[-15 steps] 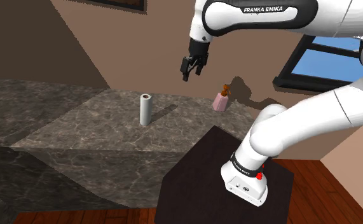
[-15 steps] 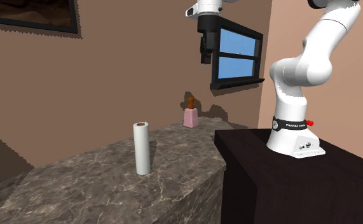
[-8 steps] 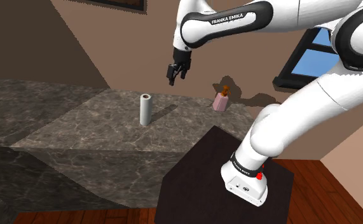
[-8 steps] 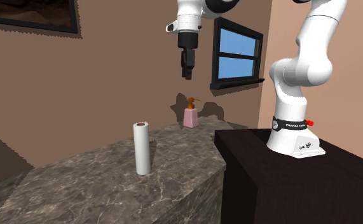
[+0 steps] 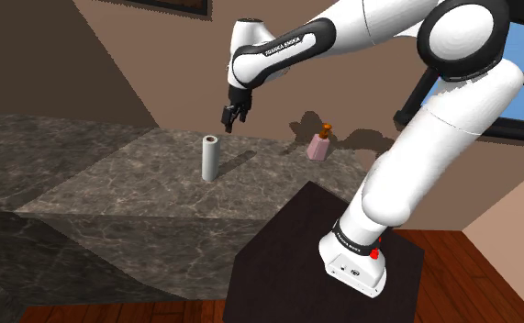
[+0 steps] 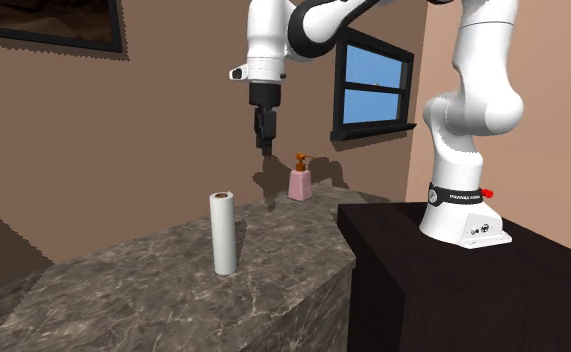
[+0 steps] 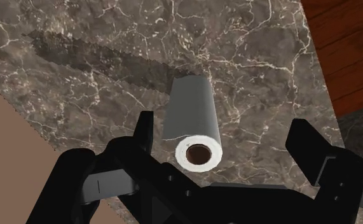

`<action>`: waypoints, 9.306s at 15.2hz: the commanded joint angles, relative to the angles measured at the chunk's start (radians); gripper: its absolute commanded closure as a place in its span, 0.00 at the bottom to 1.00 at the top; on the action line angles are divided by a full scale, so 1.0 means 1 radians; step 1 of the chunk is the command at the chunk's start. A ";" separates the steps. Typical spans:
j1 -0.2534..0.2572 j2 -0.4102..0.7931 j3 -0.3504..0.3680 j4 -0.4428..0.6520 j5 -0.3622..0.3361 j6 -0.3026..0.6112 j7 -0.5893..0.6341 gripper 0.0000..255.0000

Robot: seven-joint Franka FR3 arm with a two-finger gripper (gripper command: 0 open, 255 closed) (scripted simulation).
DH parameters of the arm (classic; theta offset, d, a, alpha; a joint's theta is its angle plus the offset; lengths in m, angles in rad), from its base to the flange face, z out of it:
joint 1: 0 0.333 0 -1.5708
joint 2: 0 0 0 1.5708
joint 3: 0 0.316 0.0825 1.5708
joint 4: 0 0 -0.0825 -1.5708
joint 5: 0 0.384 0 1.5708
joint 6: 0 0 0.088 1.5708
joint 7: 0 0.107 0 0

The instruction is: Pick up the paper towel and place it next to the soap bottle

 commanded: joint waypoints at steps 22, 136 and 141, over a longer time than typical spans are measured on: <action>-0.001 0.530 0.025 0.335 0.027 0.216 -0.155 0.00; -0.402 -0.105 -0.564 0.327 -0.010 -0.379 -1.153 1.00; -0.444 -0.005 -0.661 0.423 0.053 -0.394 -1.312 1.00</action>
